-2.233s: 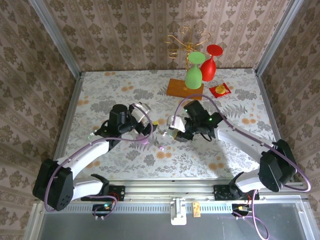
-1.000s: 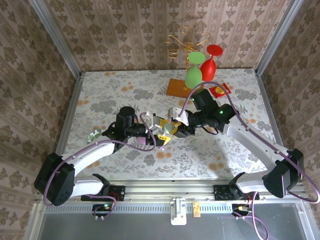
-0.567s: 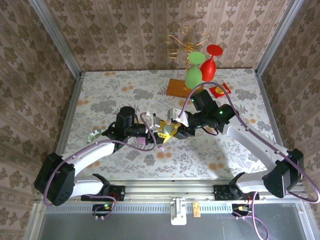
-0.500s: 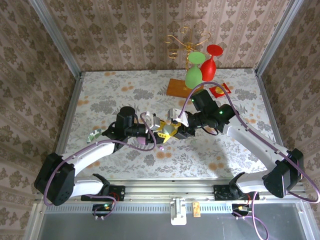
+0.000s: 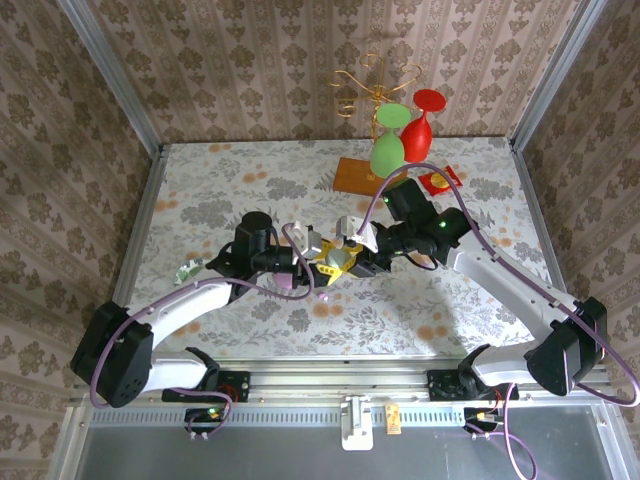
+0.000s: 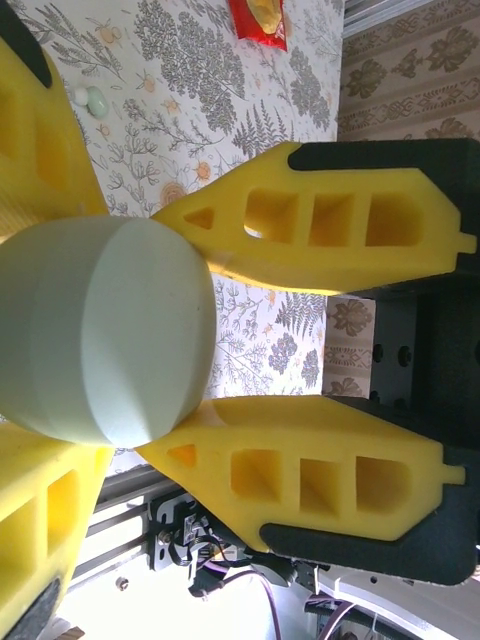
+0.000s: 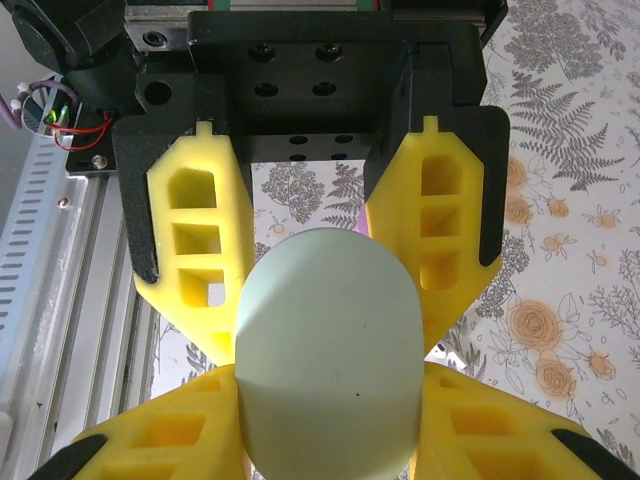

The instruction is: Insert wireless bluetooth earbuds into charging case

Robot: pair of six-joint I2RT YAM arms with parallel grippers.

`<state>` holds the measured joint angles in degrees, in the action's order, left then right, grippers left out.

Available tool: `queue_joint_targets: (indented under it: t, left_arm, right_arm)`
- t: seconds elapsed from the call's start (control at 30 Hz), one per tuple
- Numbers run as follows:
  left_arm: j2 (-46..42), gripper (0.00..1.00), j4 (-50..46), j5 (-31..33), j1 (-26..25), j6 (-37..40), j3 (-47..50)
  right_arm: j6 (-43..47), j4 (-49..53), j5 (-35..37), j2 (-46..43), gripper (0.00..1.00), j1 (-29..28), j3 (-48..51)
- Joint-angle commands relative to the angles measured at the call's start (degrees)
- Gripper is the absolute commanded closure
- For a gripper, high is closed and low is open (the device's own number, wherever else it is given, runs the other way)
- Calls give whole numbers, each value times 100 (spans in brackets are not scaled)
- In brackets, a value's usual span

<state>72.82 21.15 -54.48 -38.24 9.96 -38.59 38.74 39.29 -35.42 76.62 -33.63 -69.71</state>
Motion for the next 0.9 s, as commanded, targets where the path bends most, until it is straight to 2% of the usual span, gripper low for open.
queue_joint_targets:
  t: [0.0, 0.17, 0.23, 0.6, 0.67, 0.87]
  left_arm:
    - [74, 58, 250, -188, -63, -153, -184]
    - [99, 64, 275, -212, -62, -185, -188]
    - [101, 61, 342, -196, -61, -225, -176]
    - [109, 58, 434, -223, -63, -301, -158]
    - [114, 52, 439, -221, -66, -315, -153]
    - [139, 54, 455, -261, -68, -328, -166]
  right_arm:
    - [-69, -34, -130, 2, 68, -21, -106]
    - [-84, -64, -132, 2, 68, -21, -79]
    - [-85, -68, -123, 15, 68, -21, -71]
    - [-117, -121, -97, 32, 68, -22, -63]
    - [-122, -132, -89, 35, 68, -20, -52]
    - [-118, -142, -72, 33, 68, -21, -42]
